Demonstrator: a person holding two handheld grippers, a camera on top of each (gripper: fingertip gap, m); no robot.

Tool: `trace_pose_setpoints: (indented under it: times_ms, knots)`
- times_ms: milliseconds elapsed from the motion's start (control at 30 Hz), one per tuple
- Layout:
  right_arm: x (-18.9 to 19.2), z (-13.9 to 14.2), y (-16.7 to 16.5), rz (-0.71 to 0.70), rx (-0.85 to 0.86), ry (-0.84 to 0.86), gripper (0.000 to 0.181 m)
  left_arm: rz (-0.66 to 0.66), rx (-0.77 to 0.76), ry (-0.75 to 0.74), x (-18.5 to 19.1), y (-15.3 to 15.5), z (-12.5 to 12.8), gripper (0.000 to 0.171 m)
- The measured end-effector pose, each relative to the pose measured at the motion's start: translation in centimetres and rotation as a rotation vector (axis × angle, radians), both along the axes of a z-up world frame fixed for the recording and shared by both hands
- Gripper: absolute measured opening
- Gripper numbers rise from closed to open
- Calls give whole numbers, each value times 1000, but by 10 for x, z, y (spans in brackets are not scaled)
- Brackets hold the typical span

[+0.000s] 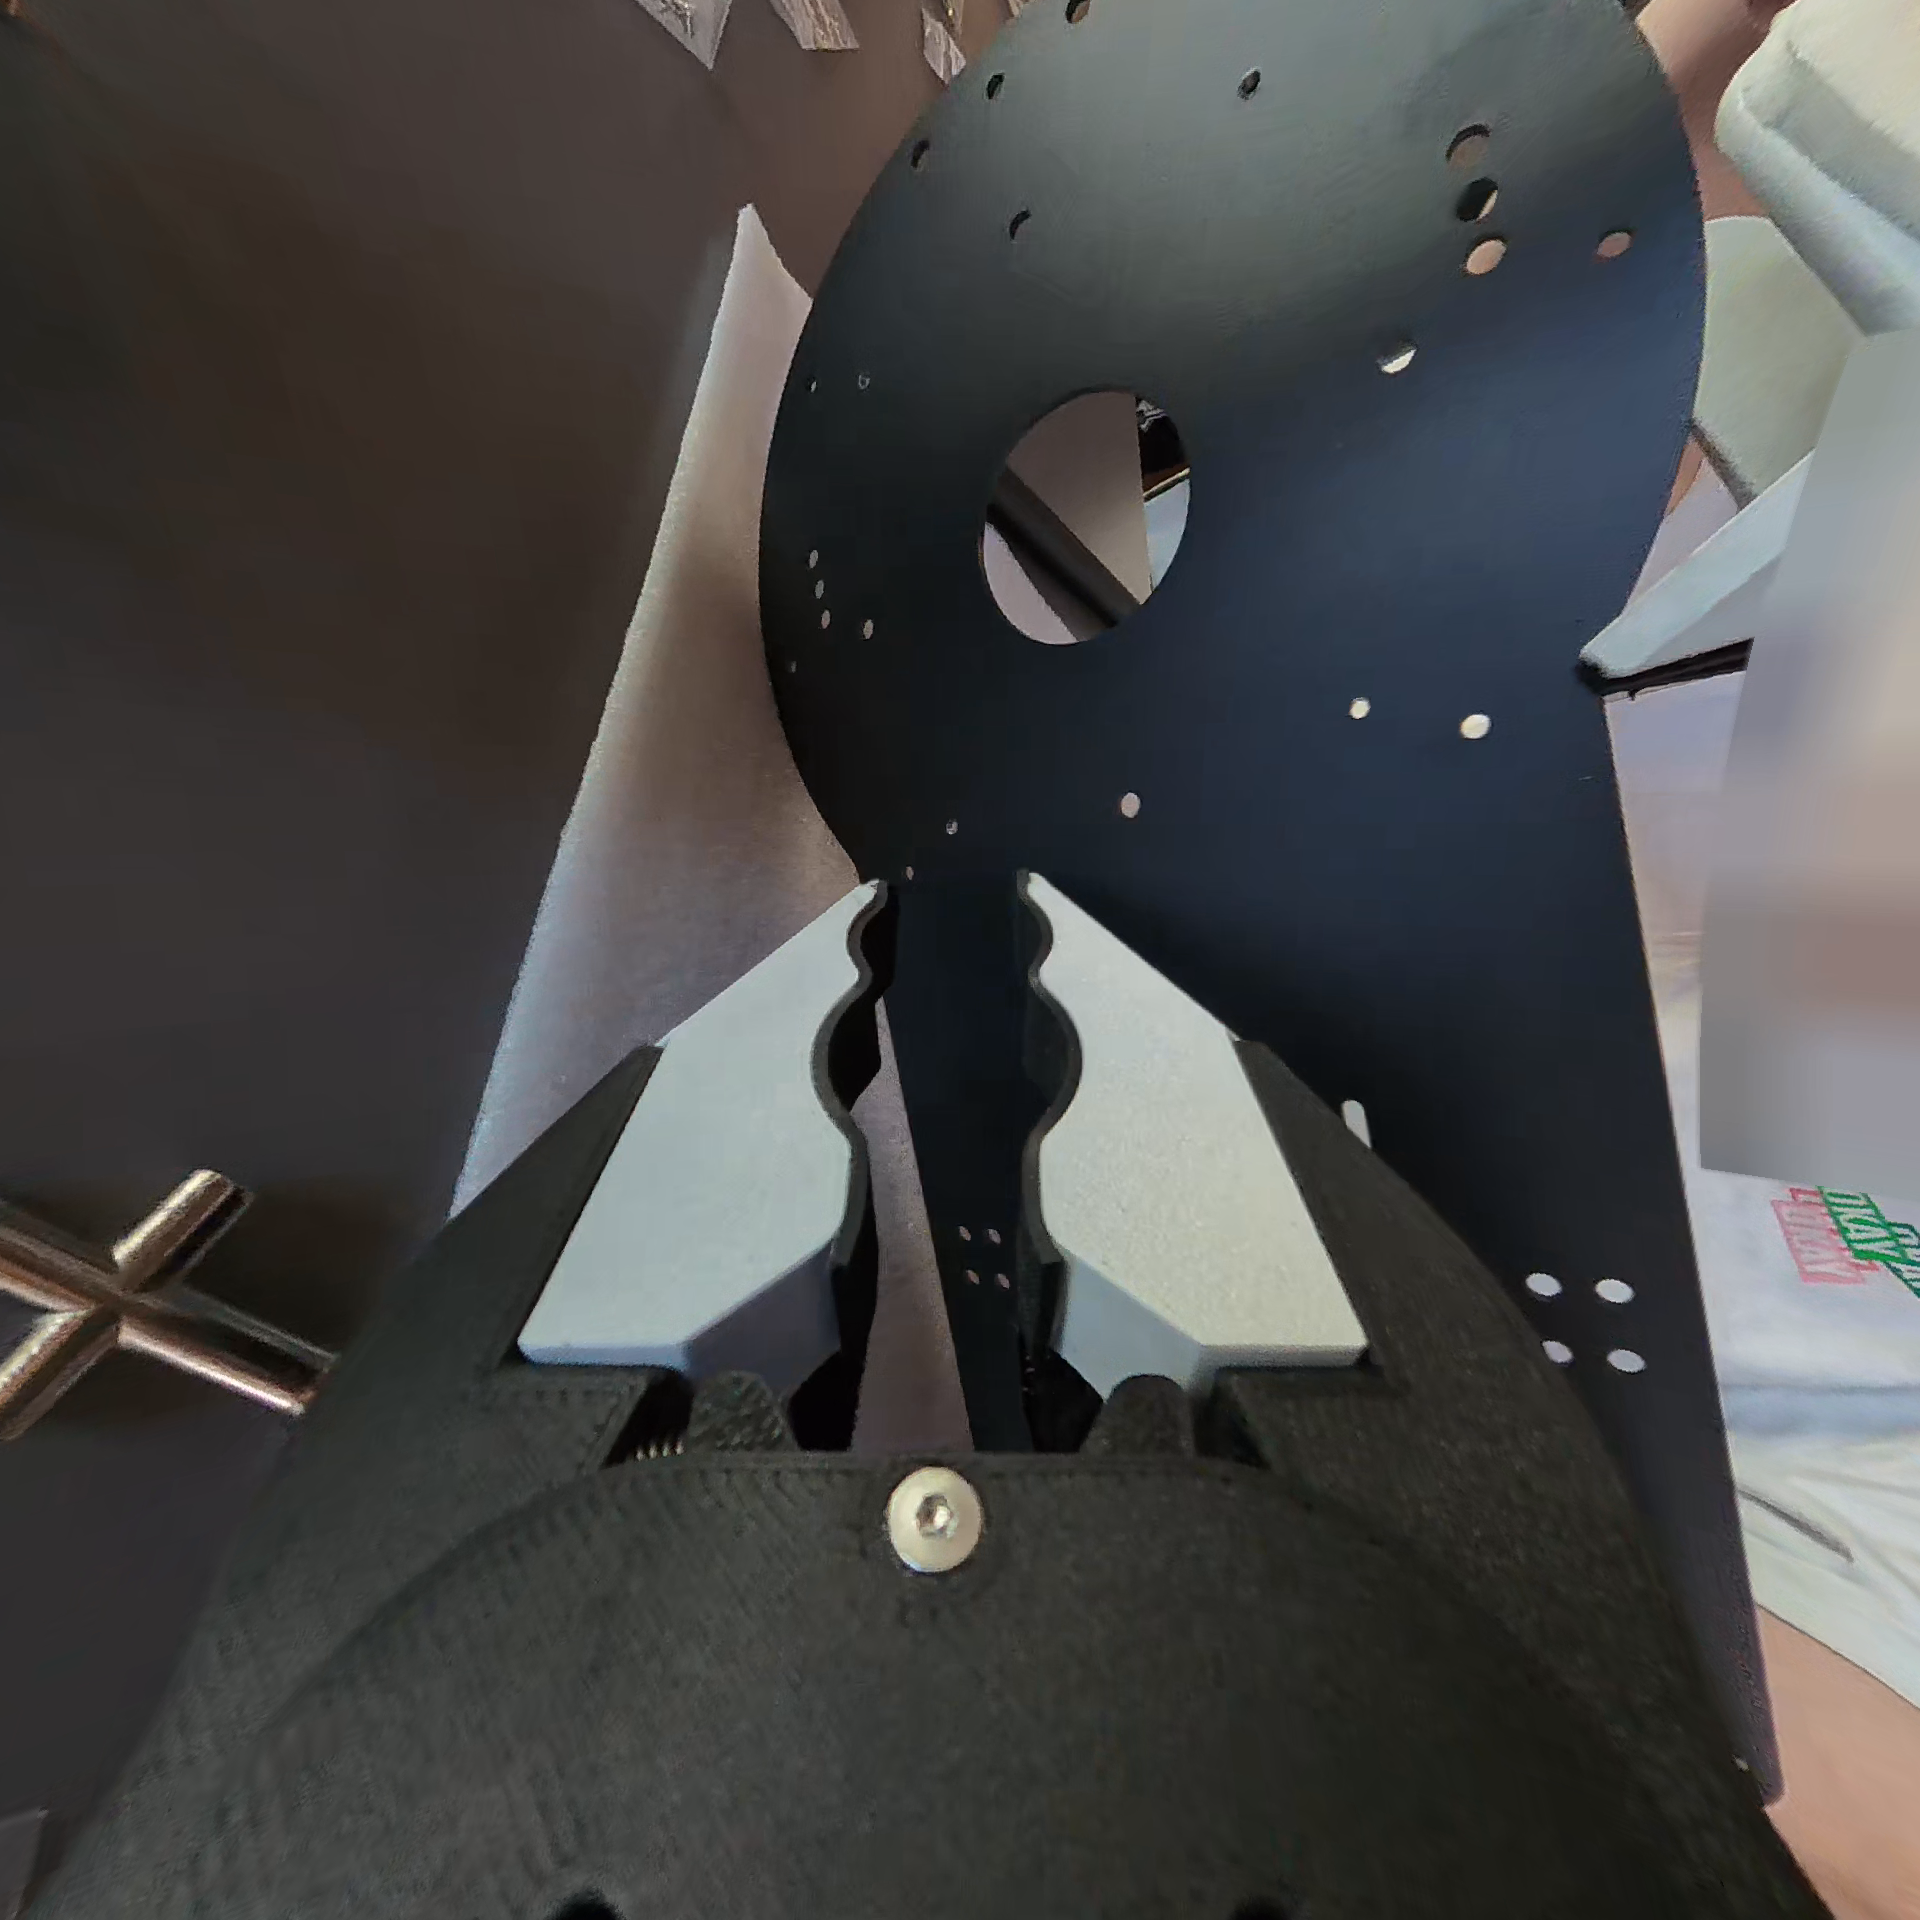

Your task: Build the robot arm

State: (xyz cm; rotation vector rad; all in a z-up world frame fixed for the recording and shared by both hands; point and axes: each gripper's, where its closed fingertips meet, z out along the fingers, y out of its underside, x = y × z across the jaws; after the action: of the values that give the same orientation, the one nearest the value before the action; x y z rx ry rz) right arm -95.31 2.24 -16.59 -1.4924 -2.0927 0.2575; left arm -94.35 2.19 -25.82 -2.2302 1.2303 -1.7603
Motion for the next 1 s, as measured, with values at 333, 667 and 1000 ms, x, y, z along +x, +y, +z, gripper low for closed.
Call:
trace_pose_setpoints:
  times_ms: [333,667,1000]
  knots:
    - [-2,-2,2,7,-41,-17,3,-7,20,6,1,1,-2,17]
    - [-3,-13,-3,24,-2,-84,9,-11,44,15,5,-1,-1,12]
    - [35,-32,-66,-39,331,100,3,-30,-42,-83,10,-31,10,27]
